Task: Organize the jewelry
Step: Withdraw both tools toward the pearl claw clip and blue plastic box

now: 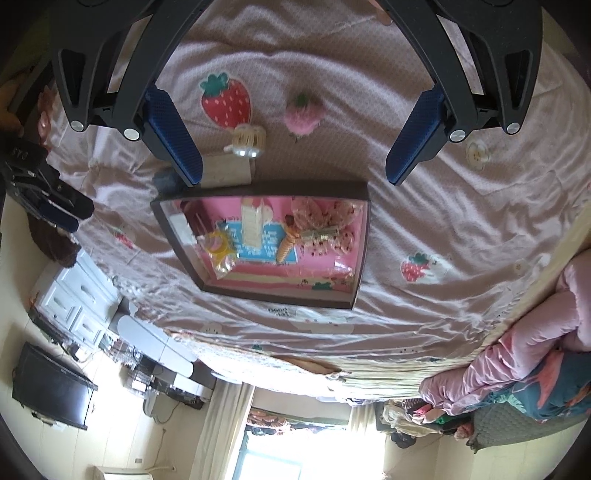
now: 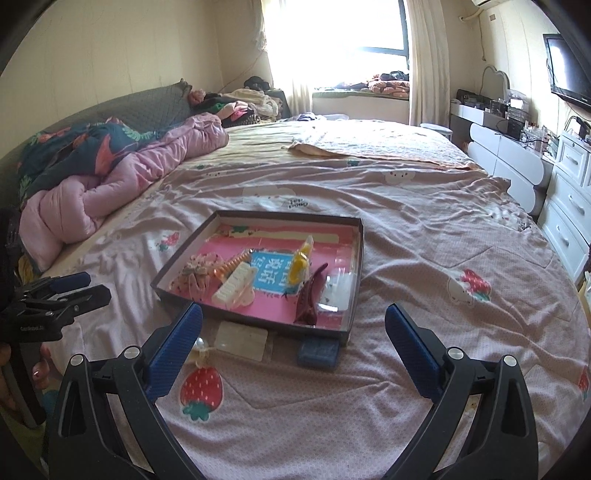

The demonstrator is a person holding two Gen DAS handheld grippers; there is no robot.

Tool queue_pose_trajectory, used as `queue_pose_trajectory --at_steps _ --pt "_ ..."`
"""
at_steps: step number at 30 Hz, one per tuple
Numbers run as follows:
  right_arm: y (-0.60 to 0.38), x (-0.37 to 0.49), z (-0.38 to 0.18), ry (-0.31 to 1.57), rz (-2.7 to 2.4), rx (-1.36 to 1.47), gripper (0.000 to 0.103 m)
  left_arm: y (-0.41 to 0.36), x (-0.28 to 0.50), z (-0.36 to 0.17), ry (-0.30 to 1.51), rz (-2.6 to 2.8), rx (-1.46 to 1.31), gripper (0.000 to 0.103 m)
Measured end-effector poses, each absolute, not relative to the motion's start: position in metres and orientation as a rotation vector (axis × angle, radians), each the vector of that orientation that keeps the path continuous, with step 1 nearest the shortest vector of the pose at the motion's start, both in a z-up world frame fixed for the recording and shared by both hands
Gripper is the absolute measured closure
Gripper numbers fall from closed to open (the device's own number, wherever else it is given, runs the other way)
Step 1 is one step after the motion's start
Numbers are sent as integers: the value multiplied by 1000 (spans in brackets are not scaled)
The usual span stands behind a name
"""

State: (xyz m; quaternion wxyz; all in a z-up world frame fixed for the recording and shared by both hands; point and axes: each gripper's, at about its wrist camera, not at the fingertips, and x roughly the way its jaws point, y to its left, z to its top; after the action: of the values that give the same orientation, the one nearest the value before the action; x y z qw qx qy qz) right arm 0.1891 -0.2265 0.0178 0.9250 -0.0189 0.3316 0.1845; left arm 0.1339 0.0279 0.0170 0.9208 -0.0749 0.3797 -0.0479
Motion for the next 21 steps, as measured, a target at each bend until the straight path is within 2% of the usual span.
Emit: queue_pose_trajectory --at_steps 21 --pt "-245 196 -39 749 353 -79 7 -25 133 -27 857 -144 -65 12"
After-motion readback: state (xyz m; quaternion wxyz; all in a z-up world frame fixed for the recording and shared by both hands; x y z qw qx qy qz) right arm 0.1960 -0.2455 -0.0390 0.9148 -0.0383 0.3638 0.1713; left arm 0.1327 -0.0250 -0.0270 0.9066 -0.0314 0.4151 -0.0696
